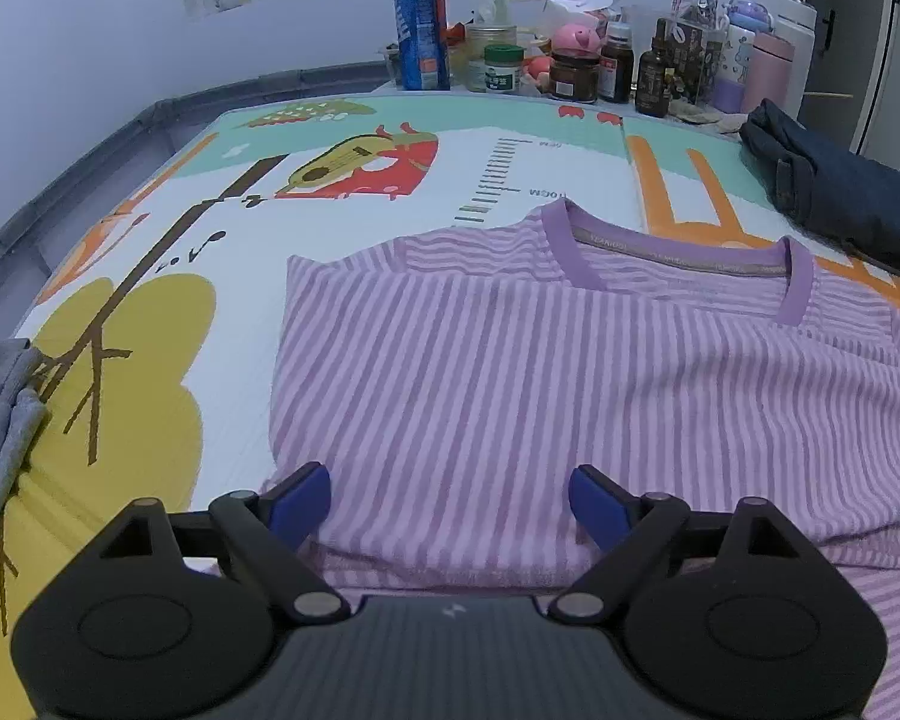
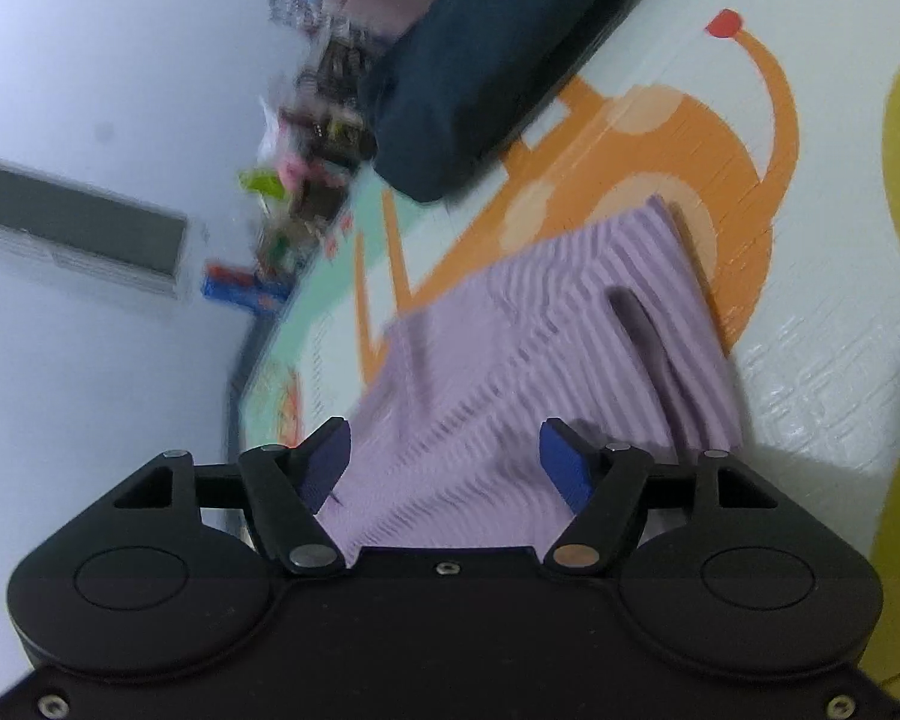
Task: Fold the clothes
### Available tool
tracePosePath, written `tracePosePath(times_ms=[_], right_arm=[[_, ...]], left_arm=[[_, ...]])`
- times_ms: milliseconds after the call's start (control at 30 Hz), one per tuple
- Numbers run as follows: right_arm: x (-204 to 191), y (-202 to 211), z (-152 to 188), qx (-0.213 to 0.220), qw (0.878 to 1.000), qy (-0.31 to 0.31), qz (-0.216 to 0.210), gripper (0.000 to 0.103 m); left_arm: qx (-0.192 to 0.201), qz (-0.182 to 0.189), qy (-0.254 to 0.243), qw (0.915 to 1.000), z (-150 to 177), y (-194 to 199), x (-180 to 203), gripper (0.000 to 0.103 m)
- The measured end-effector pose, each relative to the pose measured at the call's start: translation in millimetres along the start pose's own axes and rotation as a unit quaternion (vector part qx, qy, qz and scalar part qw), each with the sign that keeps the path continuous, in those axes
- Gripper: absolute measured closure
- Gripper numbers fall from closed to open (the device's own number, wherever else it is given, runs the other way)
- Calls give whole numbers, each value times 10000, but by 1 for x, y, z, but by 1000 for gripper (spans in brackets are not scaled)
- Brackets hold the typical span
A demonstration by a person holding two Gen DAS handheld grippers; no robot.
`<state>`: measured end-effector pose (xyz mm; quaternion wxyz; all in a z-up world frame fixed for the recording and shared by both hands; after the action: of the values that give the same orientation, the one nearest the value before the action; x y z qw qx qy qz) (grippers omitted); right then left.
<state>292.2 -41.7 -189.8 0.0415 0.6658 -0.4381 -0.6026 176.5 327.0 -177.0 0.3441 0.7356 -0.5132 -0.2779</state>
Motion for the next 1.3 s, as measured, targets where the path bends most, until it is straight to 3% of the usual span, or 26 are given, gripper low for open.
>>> tracePosePath(times_ms=[67,200,300,433,500,600,667,733,800,900,1033,1300], right_arm=[[7,6,-6,194,9992,136,335,35],[14,31,-23,686,9962,85,538,36],[9,34,-17,250,9995,162,100,35],[11,29,-1,-380,9988,290,-77,35],[20,33,0,-371,9981,441,230,42],[27,51,-4,-25,9987,356,373,41],[24,63,-4,150,9984,409,364,32],[21,63,2,-1,9995,315,36,31],[25,59,8,-113,9998,180,42,33],[32,82,14,189,9994,118,249,35],[31,126,37,156,9972,-234,-692,35],[22,174,121,-170,9973,46,-710,33]], left_arm=[[24,-31,-47,10000,2,2,0,14],[55,-100,-112,9999,4,5,1,14],[80,-157,-84,9998,6,6,2,14],[116,-195,-49,9997,7,6,2,13],[123,-194,-58,9997,7,7,2,13],[117,-235,-191,9995,8,8,2,13],[114,-250,-259,9993,10,8,2,13],[147,-233,-334,9991,10,8,2,12],[160,-166,-413,9989,9,9,1,13],[195,39,-528,9984,9,15,-3,19],[220,420,-682,9965,15,31,-14,21],[138,1030,-923,9903,47,80,-48,20]])
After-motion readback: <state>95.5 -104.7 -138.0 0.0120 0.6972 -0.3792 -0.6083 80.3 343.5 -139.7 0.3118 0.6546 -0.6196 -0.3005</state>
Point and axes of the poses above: each gripper's, at about its wrist camera, not at the fingertips, and y roughly against the way its jaws point, x to its right, z to its underside, the point moved 6 cm from there along -y, roughly the way its jaws point, and after that the axes turned 2 degrees about y, right-handed, at the moved point
